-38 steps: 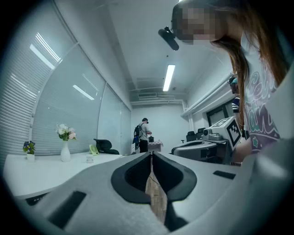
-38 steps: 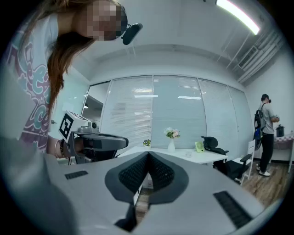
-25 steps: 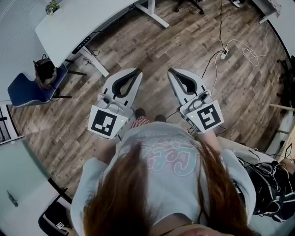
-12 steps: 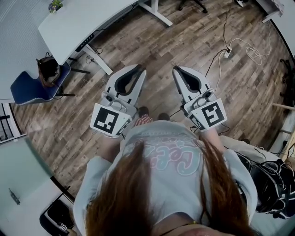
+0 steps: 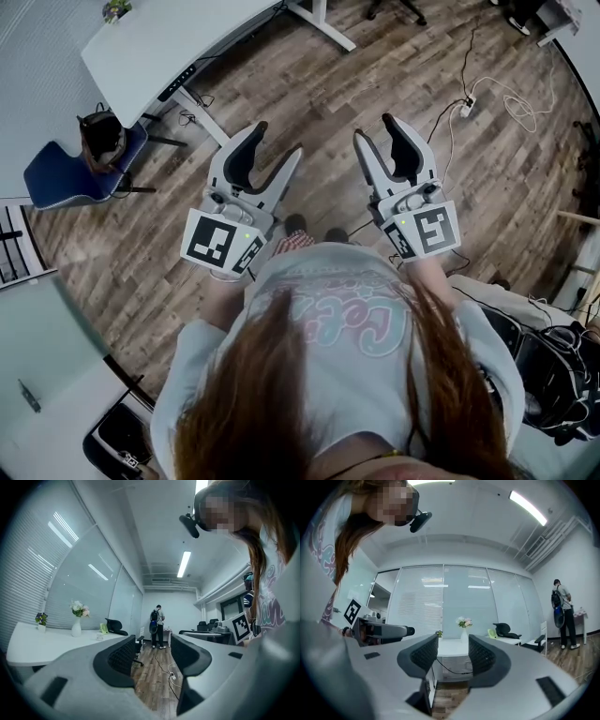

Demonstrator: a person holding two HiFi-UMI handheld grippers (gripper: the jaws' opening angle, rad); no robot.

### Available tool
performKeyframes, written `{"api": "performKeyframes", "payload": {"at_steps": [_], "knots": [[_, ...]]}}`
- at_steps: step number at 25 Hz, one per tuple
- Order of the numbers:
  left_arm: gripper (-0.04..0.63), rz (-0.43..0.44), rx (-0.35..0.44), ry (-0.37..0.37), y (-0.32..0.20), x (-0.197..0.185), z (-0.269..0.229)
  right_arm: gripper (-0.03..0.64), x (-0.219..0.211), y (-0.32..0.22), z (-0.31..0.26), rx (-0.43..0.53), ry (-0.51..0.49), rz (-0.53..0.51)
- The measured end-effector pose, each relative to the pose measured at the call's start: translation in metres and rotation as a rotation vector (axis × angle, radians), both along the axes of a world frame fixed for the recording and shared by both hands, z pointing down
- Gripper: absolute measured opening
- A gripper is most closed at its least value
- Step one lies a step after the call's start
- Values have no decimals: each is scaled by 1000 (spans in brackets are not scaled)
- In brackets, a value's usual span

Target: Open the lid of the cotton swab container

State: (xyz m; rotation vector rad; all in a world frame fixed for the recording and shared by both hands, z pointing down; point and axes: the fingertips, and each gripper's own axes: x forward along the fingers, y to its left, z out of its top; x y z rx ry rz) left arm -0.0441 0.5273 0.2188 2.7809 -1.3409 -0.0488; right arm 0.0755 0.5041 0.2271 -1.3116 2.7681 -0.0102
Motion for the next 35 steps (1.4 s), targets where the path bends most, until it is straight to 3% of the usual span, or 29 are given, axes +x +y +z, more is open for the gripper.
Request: {"api": "performKeyframes", "payload": {"at_steps": [6,12,18,26,35], "knots": [[247,-14,10,0,-10,-1,-2,295,-6,-5,5,-15,-5,21],[252,26,-4,13,-5,2,2,302,-12,-6,10,-69,-52,26],[250,38,7,26,1,-12,5,302,-35,4,16,-32,20,4],[250,36,-10,-11,-7,-41,16,302,-65,-3,22,-53,22,-14],[250,53,-20,-20,-23,-73,26,302,-91,-16,18,-76,-57,12]]}}
